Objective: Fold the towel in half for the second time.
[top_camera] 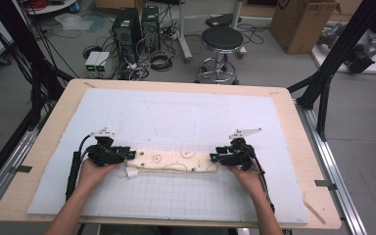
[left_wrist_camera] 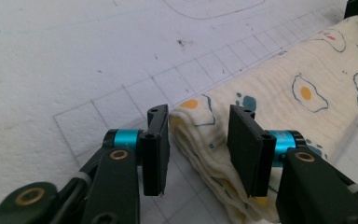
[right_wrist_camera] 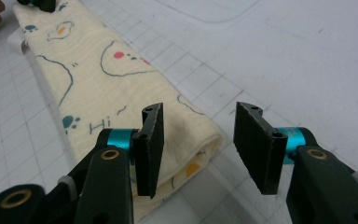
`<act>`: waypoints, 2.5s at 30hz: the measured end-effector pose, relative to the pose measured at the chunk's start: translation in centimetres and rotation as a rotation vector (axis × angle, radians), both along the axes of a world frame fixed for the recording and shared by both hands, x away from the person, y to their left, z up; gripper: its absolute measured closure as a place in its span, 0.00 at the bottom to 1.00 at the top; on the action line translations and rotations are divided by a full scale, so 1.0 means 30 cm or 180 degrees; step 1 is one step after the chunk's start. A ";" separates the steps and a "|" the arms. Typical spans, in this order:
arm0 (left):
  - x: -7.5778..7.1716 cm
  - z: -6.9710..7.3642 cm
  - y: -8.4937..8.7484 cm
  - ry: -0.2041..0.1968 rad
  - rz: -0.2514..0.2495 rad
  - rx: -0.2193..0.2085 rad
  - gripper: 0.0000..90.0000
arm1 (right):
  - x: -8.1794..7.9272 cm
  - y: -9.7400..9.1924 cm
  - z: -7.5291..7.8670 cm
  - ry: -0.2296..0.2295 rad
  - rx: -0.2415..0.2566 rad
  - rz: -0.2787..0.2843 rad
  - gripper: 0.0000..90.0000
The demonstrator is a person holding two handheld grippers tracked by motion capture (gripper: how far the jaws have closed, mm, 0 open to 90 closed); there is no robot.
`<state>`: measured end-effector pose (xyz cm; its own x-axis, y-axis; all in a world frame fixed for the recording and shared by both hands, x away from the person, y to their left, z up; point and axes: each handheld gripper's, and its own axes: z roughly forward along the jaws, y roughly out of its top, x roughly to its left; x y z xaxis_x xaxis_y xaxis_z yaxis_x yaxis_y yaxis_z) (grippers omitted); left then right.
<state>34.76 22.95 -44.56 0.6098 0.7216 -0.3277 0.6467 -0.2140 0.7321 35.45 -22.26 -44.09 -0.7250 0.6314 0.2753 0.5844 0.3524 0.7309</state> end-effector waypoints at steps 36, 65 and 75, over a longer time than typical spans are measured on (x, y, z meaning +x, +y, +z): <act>0.080 0.047 -0.036 -0.0363 0.0239 0.0178 0.84 | 0.102 -0.016 0.011 -0.0082 0.0101 -0.0321 0.69; -0.081 0.096 0.027 -0.0702 -0.0013 0.0050 0.50 | -0.007 -0.021 0.088 -0.0332 0.0294 -0.0317 0.28; -0.115 0.114 0.031 -0.0772 -0.0101 0.0029 0.46 | -0.035 -0.021 0.091 -0.0408 0.0270 -0.0361 0.22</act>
